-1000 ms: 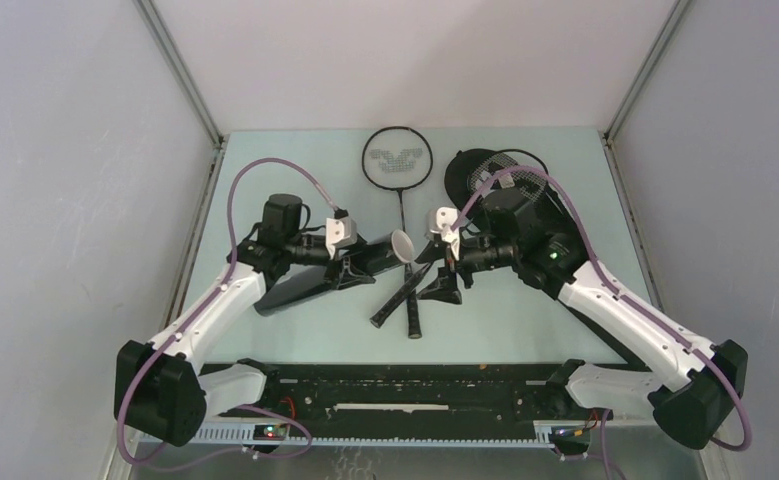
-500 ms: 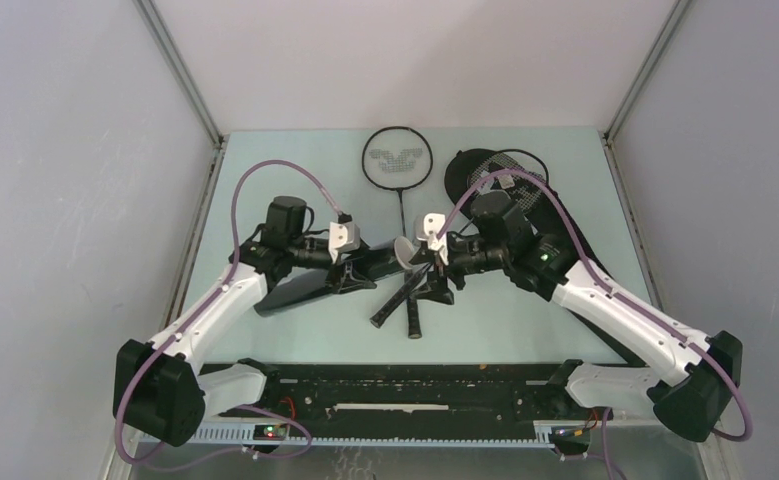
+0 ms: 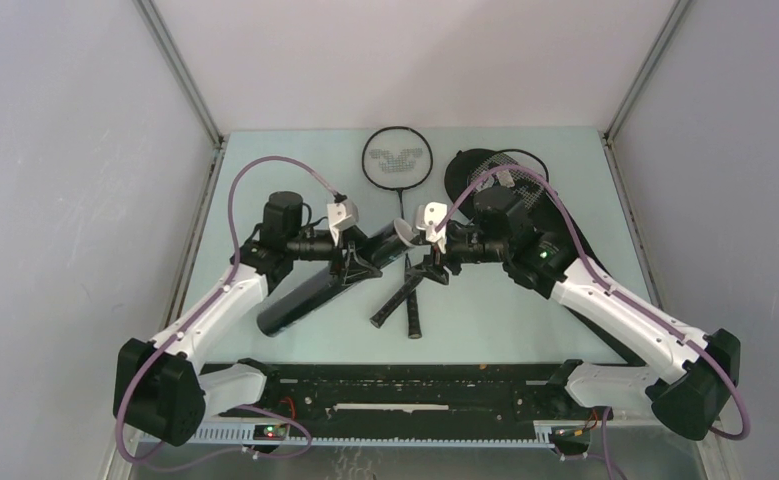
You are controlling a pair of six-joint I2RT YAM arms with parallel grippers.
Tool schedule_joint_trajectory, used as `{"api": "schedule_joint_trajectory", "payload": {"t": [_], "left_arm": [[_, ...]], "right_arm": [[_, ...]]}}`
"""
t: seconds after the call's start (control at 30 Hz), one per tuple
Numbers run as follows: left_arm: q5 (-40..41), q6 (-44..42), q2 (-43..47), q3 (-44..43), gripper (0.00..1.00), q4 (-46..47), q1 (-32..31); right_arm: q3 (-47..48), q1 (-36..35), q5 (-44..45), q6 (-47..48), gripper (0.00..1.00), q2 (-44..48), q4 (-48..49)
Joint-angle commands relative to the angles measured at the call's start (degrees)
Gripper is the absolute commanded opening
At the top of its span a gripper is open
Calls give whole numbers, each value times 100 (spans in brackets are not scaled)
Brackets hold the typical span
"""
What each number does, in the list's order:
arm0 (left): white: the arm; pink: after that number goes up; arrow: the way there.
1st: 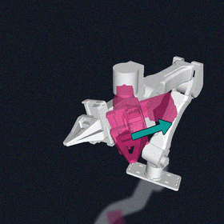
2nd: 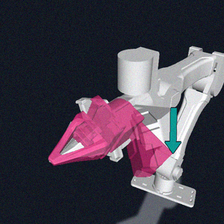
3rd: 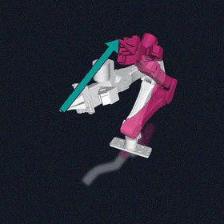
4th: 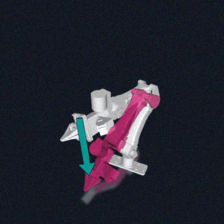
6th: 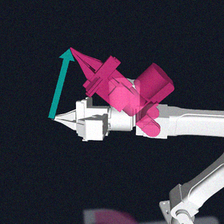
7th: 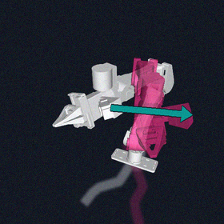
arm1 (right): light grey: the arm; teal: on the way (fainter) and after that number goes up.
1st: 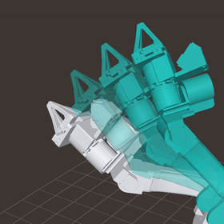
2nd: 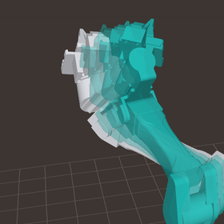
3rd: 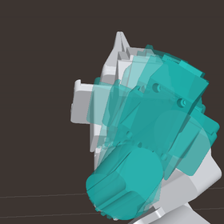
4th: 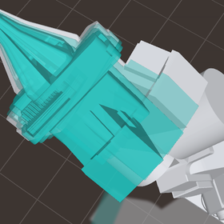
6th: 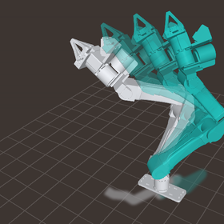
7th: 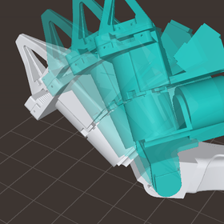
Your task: Pack up the badminton gear
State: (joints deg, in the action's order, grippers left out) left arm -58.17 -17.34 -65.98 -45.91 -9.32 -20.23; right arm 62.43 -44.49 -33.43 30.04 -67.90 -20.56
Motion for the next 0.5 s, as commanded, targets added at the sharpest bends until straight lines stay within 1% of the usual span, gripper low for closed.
{"api": "schedule_joint_trajectory", "payload": {"t": [0.0, 0.23, 0.47], "left_arm": [[114, 1514, 87, -36, 0, 2382, -16], [308, 2135, -11, 96, 0, 3013, -16], [624, 2673, -88, 163, 0, 3474, 44]], "right_arm": [[-132, -244, -815, -241, 61, -194, -336], [-258, -259, -982, -378, 60, -257, -167], [-259, -389, -937, -374, 60, -352, -180]]}}
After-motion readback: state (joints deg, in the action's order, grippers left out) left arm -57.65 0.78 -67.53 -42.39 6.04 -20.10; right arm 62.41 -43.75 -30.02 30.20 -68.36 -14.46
